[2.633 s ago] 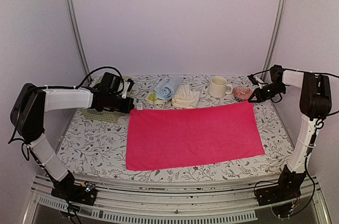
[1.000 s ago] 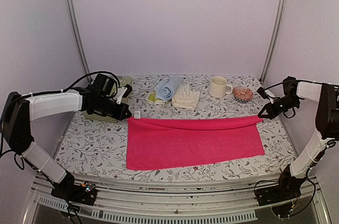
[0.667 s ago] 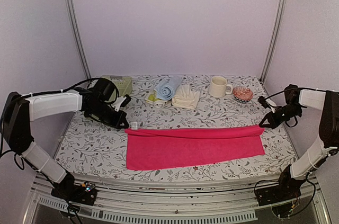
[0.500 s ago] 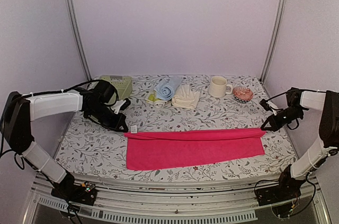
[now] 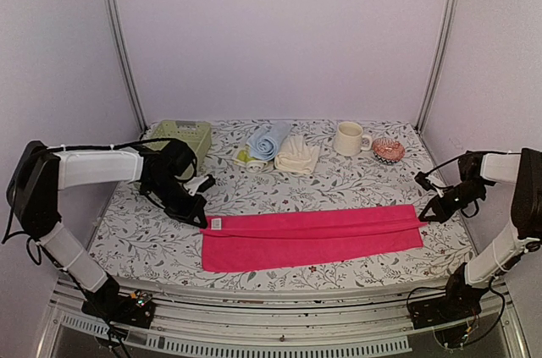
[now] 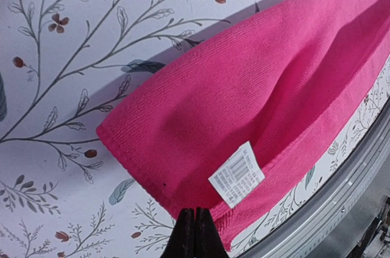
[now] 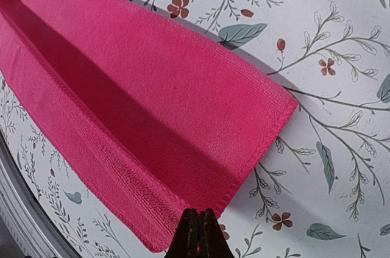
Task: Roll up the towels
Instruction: Fold the towel at the center of the board.
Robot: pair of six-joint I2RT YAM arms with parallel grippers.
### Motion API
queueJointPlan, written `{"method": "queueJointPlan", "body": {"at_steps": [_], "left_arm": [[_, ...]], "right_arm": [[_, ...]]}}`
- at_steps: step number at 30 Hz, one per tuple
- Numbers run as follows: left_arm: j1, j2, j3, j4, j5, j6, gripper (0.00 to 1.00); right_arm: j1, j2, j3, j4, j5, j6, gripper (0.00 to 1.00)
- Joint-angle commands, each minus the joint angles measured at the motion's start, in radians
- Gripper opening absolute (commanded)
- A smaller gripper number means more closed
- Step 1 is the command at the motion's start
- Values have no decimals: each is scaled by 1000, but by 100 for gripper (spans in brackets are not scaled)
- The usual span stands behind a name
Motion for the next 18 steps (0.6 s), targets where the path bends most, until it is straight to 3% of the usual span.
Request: {"method": "queueJointPlan", "body": {"at_steps": [1,11,18], "left_arm": [[-36,4,-15,-78,-1,-23,0],[-59,-87,-58,-88,-13,-61,0],[-64,-119,-72,-118,-11,-73,0]], "right_arm": [[-10,-11,-35,-4,32,-55,3],[-11,-55,-66,-89,-26,-178,3],[-10,-62,-94,-86,15,-209,3]]}}
